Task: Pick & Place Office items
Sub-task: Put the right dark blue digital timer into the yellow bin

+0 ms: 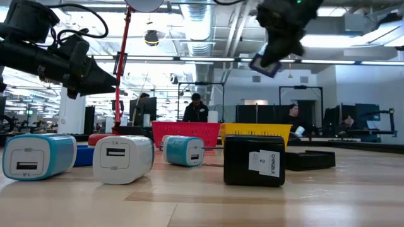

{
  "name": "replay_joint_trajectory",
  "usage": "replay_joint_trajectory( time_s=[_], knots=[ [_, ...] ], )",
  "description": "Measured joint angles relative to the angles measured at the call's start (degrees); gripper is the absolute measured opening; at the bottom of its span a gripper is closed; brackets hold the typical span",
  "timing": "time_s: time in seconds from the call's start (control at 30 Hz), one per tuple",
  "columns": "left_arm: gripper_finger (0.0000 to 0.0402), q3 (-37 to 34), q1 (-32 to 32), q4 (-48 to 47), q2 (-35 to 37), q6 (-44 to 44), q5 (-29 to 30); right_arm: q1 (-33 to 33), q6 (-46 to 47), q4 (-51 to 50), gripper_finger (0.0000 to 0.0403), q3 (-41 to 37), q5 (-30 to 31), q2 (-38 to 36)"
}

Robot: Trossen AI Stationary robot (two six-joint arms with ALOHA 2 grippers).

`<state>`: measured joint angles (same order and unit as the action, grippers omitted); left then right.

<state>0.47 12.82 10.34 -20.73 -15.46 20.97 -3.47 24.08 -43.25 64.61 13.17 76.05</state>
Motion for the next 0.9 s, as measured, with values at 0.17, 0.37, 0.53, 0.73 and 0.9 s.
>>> replay_joint_trajectory(
  time_s=[0.17, 0.37, 0.53, 0.73, 0.9],
  knots=[
    [0.0195, 0.0, 0.0, 0.2, -0.01, 0.0, 0.01, -8.77, -27.76, -1.56, 0.0044, 6.29, -5.65, 4.85],
    [0.0195, 0.0, 0.02, 0.2, -0.02, 0.0, 0.02, -14.18, -62.9, -6.22, 0.0044, 13.31, -11.78, 12.96],
    [0.0195, 0.01, 0.01, 0.23, -0.02, 0.0, 0.0, -14.7, -80.1, -5.93, 0.0047, 17.02, -11.86, 18.02],
    [0.0195, 0.0, 0.01, 0.22, 0.0, 0.0, 0.0, -13.64, -95.16, -8.57, 0.0049, 17.43, -11.49, 21.82],
    [0.0195, 0.0, 0.02, 0.2, -0.01, 0.0, 0.0, -13.43, -100.66, -8.49, 0.005, 17.46, -11.37, 23.8]
  ],
)
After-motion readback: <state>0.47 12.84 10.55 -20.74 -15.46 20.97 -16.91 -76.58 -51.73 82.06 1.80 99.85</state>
